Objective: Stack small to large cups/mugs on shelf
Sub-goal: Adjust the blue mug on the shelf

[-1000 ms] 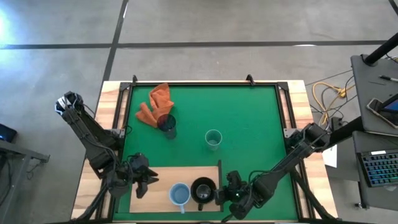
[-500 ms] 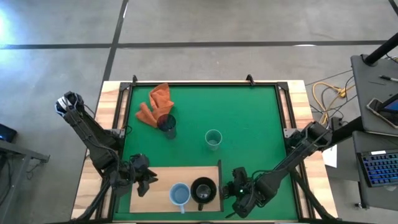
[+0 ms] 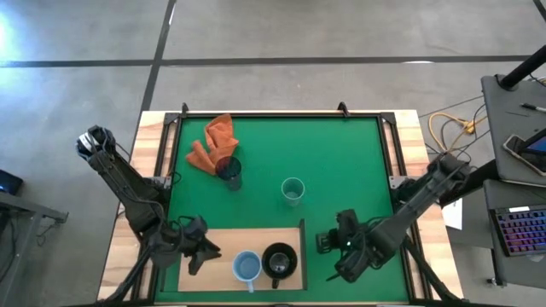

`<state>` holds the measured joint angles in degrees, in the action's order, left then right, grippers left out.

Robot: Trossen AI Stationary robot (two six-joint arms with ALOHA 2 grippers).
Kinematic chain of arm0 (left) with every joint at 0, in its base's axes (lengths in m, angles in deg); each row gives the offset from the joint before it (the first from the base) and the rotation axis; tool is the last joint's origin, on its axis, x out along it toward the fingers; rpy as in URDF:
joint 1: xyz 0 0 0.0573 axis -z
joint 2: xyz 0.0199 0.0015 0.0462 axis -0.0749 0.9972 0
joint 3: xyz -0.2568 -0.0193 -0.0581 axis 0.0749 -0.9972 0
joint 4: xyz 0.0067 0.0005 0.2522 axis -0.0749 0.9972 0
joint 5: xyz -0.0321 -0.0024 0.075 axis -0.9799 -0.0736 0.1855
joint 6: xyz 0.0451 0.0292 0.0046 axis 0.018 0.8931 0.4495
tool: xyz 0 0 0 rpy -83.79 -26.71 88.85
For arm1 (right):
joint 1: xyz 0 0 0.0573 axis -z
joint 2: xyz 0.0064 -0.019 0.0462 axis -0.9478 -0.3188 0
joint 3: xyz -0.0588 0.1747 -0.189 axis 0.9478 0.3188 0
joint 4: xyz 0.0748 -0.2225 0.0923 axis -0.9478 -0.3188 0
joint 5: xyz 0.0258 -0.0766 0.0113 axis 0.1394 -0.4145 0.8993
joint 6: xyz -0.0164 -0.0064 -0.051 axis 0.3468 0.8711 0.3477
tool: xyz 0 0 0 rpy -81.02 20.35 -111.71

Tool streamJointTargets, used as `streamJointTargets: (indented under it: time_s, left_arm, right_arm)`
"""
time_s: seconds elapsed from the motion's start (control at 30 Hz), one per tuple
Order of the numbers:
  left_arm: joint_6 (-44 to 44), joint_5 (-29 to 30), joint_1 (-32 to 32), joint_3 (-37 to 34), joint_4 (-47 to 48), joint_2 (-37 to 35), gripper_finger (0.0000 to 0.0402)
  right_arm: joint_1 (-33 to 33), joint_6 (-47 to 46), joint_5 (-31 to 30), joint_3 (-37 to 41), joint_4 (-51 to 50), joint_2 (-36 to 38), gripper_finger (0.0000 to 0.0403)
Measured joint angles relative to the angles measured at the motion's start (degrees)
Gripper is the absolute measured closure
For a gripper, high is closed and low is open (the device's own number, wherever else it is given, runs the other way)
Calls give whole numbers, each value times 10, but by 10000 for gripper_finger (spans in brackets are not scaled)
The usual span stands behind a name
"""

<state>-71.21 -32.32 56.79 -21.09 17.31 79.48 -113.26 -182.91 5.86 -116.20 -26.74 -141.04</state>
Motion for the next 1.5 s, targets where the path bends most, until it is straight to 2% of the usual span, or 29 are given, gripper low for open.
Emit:
streamJointTargets:
  time_s: [0.2, 0.33, 0.5, 0.6, 0.77, 0.87, 1.0, 1.23, 1.33, 1.5]
  left_arm:
    - [28, 2, -4, 16, -4, 4, 309]
    - [25, 3, -7, 16, -2, 4, 309]
    - [23, 7, -8, 15, -2, 4, 309]
    - [23, 17, -8, 13, -2, 4, 309]
    - [23, 21, -15, 10, -1, 4, 309]
    - [23, 22, -20, 9, -1, 4, 309]
    - [26, 24, -21, 11, -1, 3, 309]
    - [28, 11, -21, 15, -2, 3, 309]
    - [30, 11, -23, 10, -1, 3, 309]
    - [39, 11, -24, 8, -1, 3, 309]
  right_arm:
    - [22, 66, -16, 0, 17, 48, 394]
    - [53, 153, -10, 0, 65, 65, 394]
    - [93, 330, 56, 0, 224, 69, 394]
    - [109, 395, 100, 0, 307, 65, 394]
    - [117, 441, 159, -3, 366, 51, 394]
    - [117, 513, 186, -35, 383, 26, 394]
    - [119, 622, 199, -120, 348, -18, 394]
    - [133, 709, 210, -304, 122, -115, 394]
    - [137, 740, 239, -382, 63, -158, 394]
    - [140, 796, 322, -509, 16, -249, 394]
